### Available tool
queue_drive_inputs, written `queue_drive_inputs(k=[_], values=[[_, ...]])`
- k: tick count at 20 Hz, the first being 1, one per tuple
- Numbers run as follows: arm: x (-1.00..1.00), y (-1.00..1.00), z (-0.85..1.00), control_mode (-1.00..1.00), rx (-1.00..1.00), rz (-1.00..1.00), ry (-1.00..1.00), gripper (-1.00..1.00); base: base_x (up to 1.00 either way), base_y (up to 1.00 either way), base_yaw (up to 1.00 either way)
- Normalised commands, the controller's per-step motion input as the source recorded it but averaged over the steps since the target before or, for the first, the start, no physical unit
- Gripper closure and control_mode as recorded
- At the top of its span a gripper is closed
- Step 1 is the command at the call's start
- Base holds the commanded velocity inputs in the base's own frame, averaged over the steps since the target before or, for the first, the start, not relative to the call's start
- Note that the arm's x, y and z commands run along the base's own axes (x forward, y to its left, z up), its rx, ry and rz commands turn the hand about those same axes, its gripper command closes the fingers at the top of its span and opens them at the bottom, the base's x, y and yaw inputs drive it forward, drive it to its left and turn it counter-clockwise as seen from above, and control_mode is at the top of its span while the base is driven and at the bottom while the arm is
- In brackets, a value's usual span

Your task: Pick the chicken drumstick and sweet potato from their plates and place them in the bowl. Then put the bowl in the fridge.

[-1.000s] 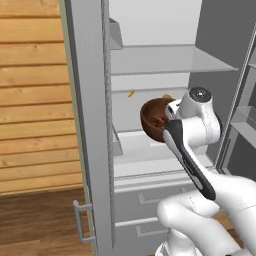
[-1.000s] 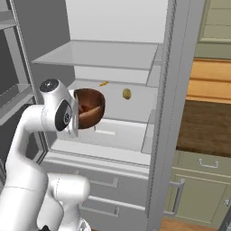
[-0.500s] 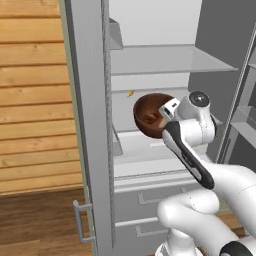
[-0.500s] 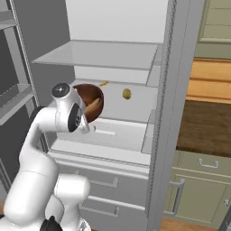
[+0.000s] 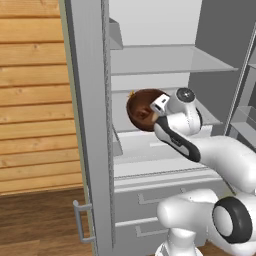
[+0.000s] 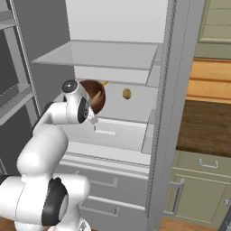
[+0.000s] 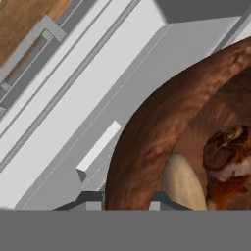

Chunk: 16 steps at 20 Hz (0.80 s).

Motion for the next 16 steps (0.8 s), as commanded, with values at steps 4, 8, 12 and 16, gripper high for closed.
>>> queue_drive_inputs(k=[4,8,12,16], values=[[0.76,0.00,0.00,-1.00,-0.07,0.03,0.00,1.00,0.00,0.00,0.00],[0.54,0.00,-0.09,-1.00,-0.03,0.00,0.00,1.00,0.00,0.00,0.00],[0.27,0.00,-0.24,-1.00,-0.02,0.00,-0.02,1.00,0.00,0.00,0.00],[0.10,0.00,-0.14,-1.00,-0.03,0.00,-0.02,1.00,0.00,0.00,0.00]])
